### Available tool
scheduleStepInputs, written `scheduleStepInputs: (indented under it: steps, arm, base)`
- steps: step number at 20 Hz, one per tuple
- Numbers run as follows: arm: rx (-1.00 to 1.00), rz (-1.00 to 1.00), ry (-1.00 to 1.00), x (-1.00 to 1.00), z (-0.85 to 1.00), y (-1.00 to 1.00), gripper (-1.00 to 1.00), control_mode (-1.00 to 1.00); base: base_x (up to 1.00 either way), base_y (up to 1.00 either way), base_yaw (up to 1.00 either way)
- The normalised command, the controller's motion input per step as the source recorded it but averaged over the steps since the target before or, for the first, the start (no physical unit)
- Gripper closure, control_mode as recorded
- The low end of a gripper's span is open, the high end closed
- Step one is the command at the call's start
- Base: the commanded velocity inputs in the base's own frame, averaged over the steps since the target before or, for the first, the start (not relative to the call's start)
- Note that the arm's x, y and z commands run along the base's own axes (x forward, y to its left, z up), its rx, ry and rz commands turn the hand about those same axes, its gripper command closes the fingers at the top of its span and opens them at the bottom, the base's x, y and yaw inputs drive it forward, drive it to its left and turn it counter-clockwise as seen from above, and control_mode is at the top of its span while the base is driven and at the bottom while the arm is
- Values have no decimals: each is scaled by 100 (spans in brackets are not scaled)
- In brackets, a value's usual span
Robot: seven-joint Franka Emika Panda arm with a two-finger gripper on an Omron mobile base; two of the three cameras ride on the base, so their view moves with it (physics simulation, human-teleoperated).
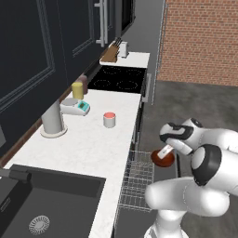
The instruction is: Pick up the cup and bowl from the counter, place them in the dishwasher, and close the dishwasher door.
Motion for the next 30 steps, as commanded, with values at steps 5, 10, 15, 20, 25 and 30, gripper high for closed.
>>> scheduleStepInputs:
  steps: [5,10,15,20,25,30]
  arm:
    - [-2,2,0,7,-26,3,100,-100]
    - [0,0,0,20,-25,6,100,-100]
    - [0,0,0,19,-26,1,100,-100]
    - [1,0,0,14,-25,0,100,-100]
    - [5,1,0,11,-16,0,100,-100]
    - [5,3,0,11,-14,0,100,-100]
  base:
    - [0,0,0]
    - [0,0,0]
    - [0,0,0]
    - [0,0,0]
    - [0,0,0]
    - [0,0,0]
